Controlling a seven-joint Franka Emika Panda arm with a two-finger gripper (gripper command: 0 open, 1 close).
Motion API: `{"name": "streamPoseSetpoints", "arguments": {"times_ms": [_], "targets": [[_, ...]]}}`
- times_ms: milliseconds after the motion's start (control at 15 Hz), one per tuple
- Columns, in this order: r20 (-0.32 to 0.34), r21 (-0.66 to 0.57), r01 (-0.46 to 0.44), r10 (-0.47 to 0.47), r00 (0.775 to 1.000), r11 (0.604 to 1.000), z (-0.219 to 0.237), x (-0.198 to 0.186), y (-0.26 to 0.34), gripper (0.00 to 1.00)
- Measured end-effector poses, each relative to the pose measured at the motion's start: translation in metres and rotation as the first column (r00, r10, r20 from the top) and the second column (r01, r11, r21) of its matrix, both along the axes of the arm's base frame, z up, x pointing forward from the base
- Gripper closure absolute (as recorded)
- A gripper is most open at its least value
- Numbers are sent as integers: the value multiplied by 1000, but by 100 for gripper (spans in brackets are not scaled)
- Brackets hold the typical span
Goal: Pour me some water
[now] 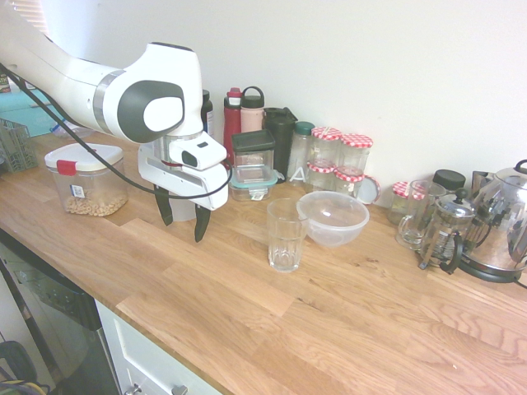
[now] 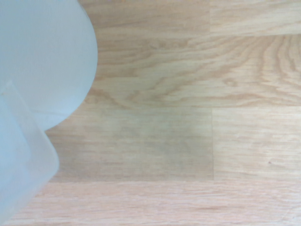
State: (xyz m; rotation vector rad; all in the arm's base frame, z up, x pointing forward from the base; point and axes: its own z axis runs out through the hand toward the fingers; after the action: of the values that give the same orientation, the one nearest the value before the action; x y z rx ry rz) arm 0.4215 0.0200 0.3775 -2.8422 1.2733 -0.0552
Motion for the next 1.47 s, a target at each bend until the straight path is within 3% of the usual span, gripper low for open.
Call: {"name": "streamPoseSetpoints", "arguments": {"times_ms": [267,400,533,800,1200,1333,1467], "targets": [[20,-13,-31,31,999,999,13,2,-2,0],[50,-12,-123,124,991,992,46,-1,-8,0],[69,-9,-243,244,967,970,90,-20,-17,0],[146,-32,-460,460,876,887,158,-50,-21,0],[261,45,-709,677,688,704,172,-24,11,0],[260,39,-734,703,663,678,169,-10,23,0],[262,22,-738,708,655,675,167,3,29,0]]}}
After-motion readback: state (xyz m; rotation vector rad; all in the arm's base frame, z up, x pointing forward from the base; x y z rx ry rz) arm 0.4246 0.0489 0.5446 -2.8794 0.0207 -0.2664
